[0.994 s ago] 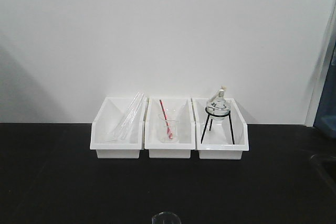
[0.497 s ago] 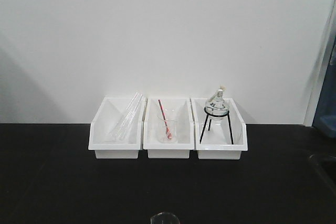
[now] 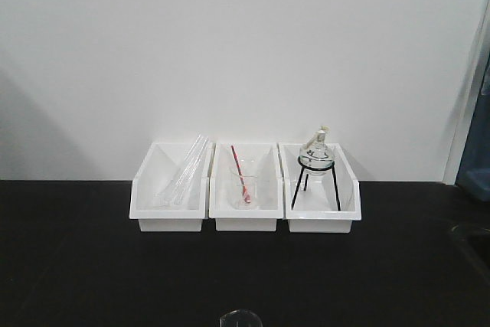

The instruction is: Pick beaker and place in left cabinet

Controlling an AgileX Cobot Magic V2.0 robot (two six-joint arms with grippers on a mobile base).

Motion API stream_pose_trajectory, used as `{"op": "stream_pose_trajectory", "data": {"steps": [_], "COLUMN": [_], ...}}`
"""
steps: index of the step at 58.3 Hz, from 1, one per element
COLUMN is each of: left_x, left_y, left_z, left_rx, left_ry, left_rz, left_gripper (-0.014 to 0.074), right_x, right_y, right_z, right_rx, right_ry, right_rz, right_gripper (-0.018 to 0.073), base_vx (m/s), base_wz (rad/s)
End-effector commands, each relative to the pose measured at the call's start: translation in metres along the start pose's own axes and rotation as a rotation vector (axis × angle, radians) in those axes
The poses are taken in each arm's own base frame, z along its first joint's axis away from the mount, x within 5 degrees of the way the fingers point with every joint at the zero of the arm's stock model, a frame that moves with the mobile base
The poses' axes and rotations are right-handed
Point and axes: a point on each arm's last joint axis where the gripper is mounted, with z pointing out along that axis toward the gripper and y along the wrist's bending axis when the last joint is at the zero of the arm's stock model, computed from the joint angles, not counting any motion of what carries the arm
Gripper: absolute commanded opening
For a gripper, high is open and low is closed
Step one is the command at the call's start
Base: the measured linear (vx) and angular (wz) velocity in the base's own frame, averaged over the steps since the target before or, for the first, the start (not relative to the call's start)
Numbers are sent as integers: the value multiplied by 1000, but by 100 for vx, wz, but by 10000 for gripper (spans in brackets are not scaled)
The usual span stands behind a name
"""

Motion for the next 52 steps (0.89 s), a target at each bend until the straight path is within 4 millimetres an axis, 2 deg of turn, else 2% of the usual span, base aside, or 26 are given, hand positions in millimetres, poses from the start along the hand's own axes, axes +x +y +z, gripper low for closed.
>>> {"op": "stream_pose_trajectory", "data": {"steps": [1, 17, 22, 25, 29, 41, 52], "left_x": [-3, -3, -3, -3, -3, -3, -3], "left_y": [0, 0, 0, 0, 0, 0, 0], "left_z": [-1, -1, -1, -1, -1, -1, -1], "left_rx": [-7, -7, -7, -7, -7, -7, -7], "left_ry": [-77, -77, -77, -77, -77, -77, -77], "left_rz": [-6, -6, -6, -6, -6, -6, -6], "left_gripper": [1, 1, 1, 1, 1, 1, 1], "right_x": [-10, -29, -37, -46, -60, -91, -86], "right_y": [-1, -2, -4, -7, -9, -13, -12], "right_z": [-1, -5, -8, -9, -10, -2, 21], "right_rx": [13, 28, 27, 17, 9, 6, 1], "right_ry": [-119, -337, -391, -396, -369, -279, -110], "right_rz": [-26, -16, 92, 223, 289, 247, 245], "right_gripper": [-4, -4, -4, -4, -4, 1, 33], "base_vx": [0, 0, 0, 0, 0, 0, 0], "base_wz": [0, 0, 0, 0, 0, 0, 0]}}
